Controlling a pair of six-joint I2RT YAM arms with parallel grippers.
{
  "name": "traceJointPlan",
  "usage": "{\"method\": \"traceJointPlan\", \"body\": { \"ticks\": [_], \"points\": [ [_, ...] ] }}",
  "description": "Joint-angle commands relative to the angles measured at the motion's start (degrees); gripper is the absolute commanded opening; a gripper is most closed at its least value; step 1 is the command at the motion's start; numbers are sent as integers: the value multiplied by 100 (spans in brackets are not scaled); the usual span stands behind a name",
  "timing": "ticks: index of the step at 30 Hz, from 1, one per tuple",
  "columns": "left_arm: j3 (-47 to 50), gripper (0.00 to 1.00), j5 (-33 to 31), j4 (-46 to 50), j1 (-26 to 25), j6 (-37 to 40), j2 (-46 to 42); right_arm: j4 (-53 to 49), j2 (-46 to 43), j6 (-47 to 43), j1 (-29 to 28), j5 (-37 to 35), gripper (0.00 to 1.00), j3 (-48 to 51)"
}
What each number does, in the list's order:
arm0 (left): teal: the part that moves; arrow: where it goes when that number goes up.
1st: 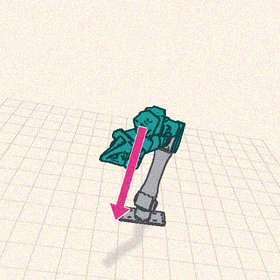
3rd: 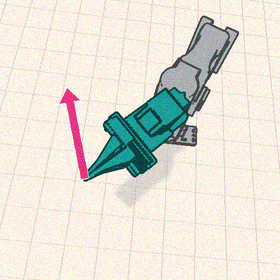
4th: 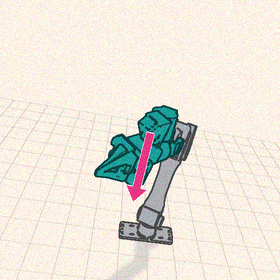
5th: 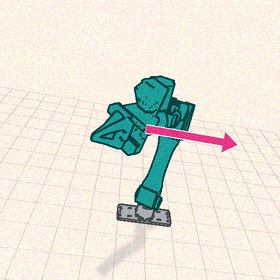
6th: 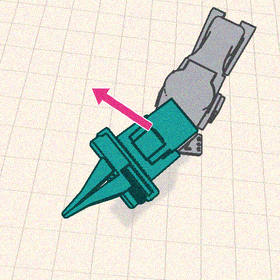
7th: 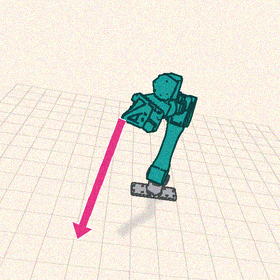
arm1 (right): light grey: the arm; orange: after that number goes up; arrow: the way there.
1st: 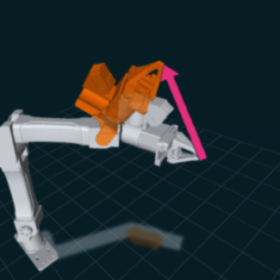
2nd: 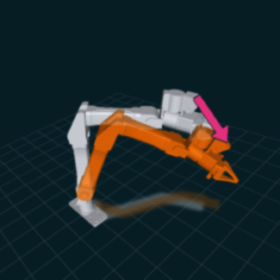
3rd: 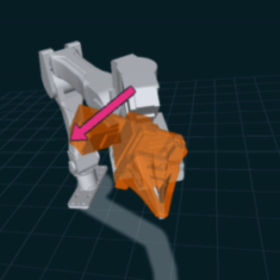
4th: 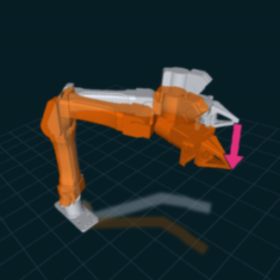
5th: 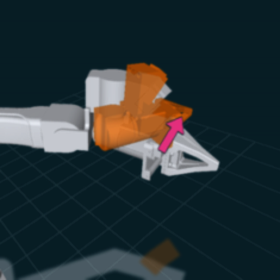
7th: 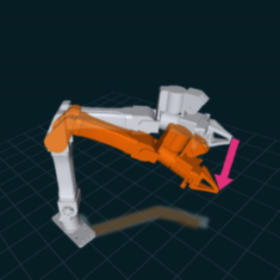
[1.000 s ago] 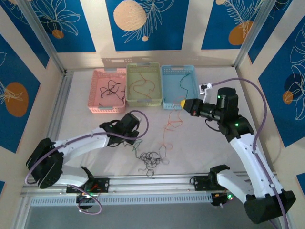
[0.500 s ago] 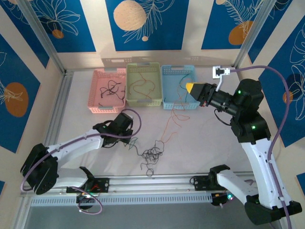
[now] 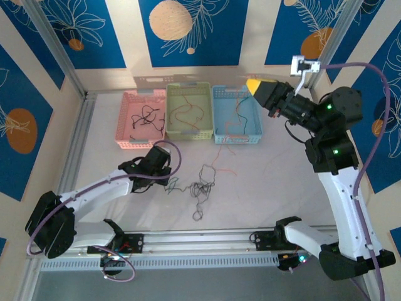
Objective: Untangle the cables
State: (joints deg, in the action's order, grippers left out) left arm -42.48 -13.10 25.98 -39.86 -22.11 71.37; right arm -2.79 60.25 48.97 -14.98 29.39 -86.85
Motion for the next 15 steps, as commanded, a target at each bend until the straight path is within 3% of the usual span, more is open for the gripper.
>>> {"method": "traceJointPlan", "body": {
  "ticks": [1, 7, 11, 15],
  "points": [
    [164, 0, 103, -13, 105, -82, -150, 586, 288, 189, -309, 34, 0, -971],
    [223, 0, 218, -124, 145, -92, -89, 1762, 672, 625, -678, 141, 0, -1392],
    [211, 0, 304, -195, 153, -75, -72, 445, 861, -519, -1212, -260, 0, -1936],
    [214, 0, 360, -220, 151, -61, -123, 189, 743, -945, -1385, -761, 0, -1449]
  ]
}}
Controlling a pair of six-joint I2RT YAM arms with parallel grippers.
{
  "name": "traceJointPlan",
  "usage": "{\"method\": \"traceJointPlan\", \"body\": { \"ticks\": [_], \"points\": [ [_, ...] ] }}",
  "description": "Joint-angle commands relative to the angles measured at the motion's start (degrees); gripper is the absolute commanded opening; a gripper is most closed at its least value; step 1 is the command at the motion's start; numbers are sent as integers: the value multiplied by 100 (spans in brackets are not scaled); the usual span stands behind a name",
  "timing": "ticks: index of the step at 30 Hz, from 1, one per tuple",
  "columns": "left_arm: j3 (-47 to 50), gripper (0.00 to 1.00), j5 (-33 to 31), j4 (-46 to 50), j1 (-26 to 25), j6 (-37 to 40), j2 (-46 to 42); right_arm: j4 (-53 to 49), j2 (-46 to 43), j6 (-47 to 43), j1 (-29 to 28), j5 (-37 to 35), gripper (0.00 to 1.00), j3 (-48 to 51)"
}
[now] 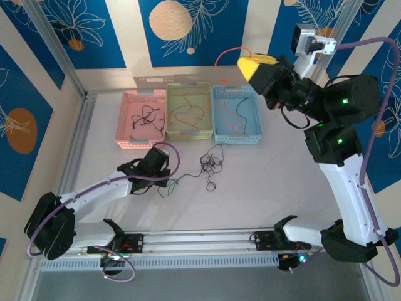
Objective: Untangle the cables
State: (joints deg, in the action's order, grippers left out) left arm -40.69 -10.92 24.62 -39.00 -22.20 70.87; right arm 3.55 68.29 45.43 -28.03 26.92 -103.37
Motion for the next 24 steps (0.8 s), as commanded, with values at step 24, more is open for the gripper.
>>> {"method": "traceJointPlan", "body": {
  "ticks": [24],
  "points": [
    [135, 0, 171, 162, 86, -82, -590, -323, 3580, -197, 238, -1628, 0, -745]
  ]
}}
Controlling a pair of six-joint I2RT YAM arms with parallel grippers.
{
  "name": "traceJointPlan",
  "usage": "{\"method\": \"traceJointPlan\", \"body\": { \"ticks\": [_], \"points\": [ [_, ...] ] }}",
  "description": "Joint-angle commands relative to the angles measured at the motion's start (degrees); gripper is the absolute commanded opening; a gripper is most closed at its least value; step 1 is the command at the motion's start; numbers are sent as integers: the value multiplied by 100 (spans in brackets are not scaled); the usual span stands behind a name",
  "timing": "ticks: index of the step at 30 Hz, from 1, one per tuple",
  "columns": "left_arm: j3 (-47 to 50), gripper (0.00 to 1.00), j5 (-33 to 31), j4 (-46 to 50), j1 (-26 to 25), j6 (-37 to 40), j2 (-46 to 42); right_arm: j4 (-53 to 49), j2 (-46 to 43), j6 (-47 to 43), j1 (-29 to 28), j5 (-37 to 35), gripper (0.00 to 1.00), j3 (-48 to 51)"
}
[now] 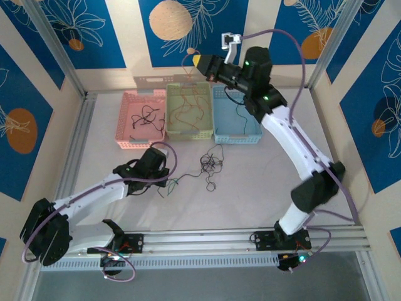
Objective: Untangle the cables
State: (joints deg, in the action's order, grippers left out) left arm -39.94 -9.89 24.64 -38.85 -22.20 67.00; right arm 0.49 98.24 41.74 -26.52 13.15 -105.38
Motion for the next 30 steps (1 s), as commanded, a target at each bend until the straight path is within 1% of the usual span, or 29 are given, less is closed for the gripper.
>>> {"method": "traceJointPlan", "body": {
  "ticks": [1, 6, 9, 12, 14, 18, 23, 25, 27, 29, 30],
  "points": [
    [74, 0, 75, 186, 68, -91, -253, -69, 834, 180, 97, -243, 0, -712],
    [140, 0, 121, 303, 71, -150, -537, -514, 2106, 177, 173, -464, 0, -1612],
    [221, 0, 191, 310, 71, -227, -711, -563, 2595, 259, 233, -632, 0, -1881],
    [302, 0, 213, 338, 71, -292, -864, -590, 2894, 390, 299, -780, 0, -2004],
    [306, 0, 232, 370, 71, -306, -920, -689, 3007, 492, 351, -865, 0, -1986],
    [302, 0, 233, 388, 66, -313, -965, -646, 3094, 615, 445, -773, 0, -1662],
    [281, 0, 258, 362, 65, -322, -929, -1319, 3554, 470, 445, -363, 0, -2015],
    [261, 0, 286, 344, 70, -337, -934, -1492, 3606, 467, 408, -408, 0, -1974],
    [235, 0, 321, 327, 70, -342, -920, -1458, 3602, 399, 362, -384, 0, -1825],
    [207, 0, 356, 309, 71, -346, -911, -1617, 3598, 199, 287, -397, 0, -1801],
    [197, 0, 366, 305, 71, -351, -910, -1707, 3597, 90, 254, -421, 4, -1818]
  ]
}}
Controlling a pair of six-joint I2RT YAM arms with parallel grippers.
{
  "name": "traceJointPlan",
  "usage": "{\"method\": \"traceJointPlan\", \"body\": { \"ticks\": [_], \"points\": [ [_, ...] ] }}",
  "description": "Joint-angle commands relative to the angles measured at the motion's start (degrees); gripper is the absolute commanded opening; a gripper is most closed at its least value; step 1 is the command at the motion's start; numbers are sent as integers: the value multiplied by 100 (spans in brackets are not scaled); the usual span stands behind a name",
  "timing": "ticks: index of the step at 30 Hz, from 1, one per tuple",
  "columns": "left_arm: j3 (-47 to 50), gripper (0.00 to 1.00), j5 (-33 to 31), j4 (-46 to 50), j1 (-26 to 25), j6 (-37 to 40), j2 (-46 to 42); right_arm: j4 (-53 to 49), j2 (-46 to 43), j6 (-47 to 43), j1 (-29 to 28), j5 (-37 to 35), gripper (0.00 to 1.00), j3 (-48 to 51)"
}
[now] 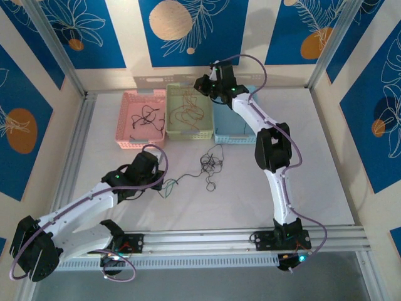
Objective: Untangle the cables
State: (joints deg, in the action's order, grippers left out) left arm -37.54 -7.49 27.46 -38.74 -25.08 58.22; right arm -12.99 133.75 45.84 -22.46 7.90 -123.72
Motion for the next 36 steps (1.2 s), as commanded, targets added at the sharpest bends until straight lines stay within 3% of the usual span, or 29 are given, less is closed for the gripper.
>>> {"method": "traceJointPlan", "body": {
  "ticks": [1, 5, 9, 15, 24, 29, 32, 36],
  "points": [
    [-56, 0, 125, 19, 54, -60, -38, -458, 20, -423, -184, 104, 11, -6],
    [-96, 0, 159, 19, 57, -42, -49, -856, -193, -920, -318, 7, 41, -40],
    [-155, 0, 177, 78, 60, -28, -52, -973, -778, -1394, -434, -175, 56, 244],
    [-287, 0, 211, 109, 56, -6, -67, -523, -2379, -1837, -495, -232, 62, 1507],
    [-408, 0, 442, 50, 59, -152, -248, 924, -5245, -1932, -454, -86, 70, 4714],
    [-524, 0, 776, -14, 60, -226, -436, 1722, -6565, -1517, -103, 862, 74, 6519],
    [-603, 0, 1133, -156, 59, -308, -609, 1663, -7175, -1621, -55, 1457, 69, 7206],
    [-632, 0, 1693, -467, 60, -402, -814, 1433, -7818, -1724, -170, 1718, 66, 7798]
  ]
}}
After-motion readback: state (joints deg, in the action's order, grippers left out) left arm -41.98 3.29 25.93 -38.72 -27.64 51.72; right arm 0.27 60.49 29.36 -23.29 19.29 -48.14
